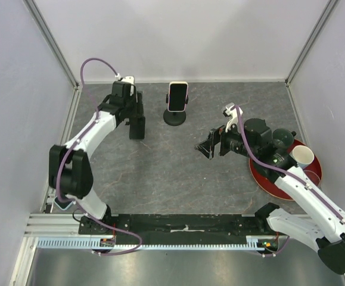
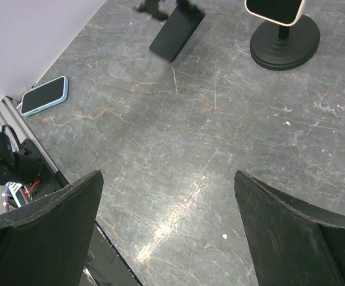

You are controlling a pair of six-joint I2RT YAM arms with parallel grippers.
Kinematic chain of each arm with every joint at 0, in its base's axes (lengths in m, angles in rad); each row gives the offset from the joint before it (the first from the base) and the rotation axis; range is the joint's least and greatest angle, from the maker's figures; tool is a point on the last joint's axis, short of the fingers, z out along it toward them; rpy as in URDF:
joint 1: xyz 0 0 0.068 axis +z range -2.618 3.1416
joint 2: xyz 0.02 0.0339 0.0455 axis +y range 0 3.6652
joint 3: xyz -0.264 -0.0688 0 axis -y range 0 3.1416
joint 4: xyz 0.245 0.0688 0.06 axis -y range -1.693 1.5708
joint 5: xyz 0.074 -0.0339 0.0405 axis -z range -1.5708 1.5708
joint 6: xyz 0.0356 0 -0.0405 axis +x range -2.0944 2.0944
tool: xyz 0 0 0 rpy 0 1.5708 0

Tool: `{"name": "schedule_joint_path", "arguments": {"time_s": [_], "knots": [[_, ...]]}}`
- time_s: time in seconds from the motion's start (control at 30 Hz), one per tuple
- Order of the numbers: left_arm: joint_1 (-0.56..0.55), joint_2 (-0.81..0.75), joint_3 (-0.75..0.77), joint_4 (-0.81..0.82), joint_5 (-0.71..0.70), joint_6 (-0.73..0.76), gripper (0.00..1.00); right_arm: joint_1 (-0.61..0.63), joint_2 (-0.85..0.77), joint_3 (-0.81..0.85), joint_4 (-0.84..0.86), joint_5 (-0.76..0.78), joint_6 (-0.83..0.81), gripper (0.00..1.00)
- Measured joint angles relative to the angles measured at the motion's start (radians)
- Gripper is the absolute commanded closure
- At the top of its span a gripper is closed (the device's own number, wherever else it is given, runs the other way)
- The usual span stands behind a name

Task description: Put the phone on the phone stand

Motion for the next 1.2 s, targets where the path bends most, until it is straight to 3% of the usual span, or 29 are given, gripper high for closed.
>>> {"name": "schedule_joint_path", "arguments": {"time_s": [0.27, 0.6, 0.63, 0.67, 0.73, 0.77, 0.97, 1.2], "knots": [[0.0, 0.315, 0.364, 0.008, 0.034, 0.056, 0.98, 0.0, -0.021, 0.0, -0.029, 0.027, -0.001, 0.02], [0.0, 0.461, 0.514, -0.077, 0.08, 0.053, 0.96, 0.0, -0.005, 0.001, -0.041, 0.048, -0.009, 0.02], [0.0, 0.478, 0.531, -0.093, 0.083, 0.051, 0.93, 0.0, -0.003, 0.001, -0.041, 0.048, -0.009, 0.02], [0.0, 0.488, 0.542, -0.103, 0.085, 0.048, 0.78, 0.0, 0.0, 0.001, -0.041, 0.048, -0.009, 0.02], [0.0, 0.515, 0.568, -0.131, 0.087, 0.041, 0.63, 0.0, 0.003, 0.001, -0.042, 0.048, -0.009, 0.02], [0.0, 0.528, 0.579, -0.141, 0.087, 0.037, 0.5, 0.0, 0.004, 0.001, -0.042, 0.048, -0.009, 0.02], [0.0, 0.545, 0.603, -0.159, 0.085, 0.03, 0.09, 0.0, 0.003, 0.002, -0.042, 0.048, -0.009, 0.02], [0.002, 0.472, 0.518, -0.18, 0.082, 0.018, 0.03, 0.0, 0.003, 0.002, -0.043, 0.047, -0.009, 0.02]]}}
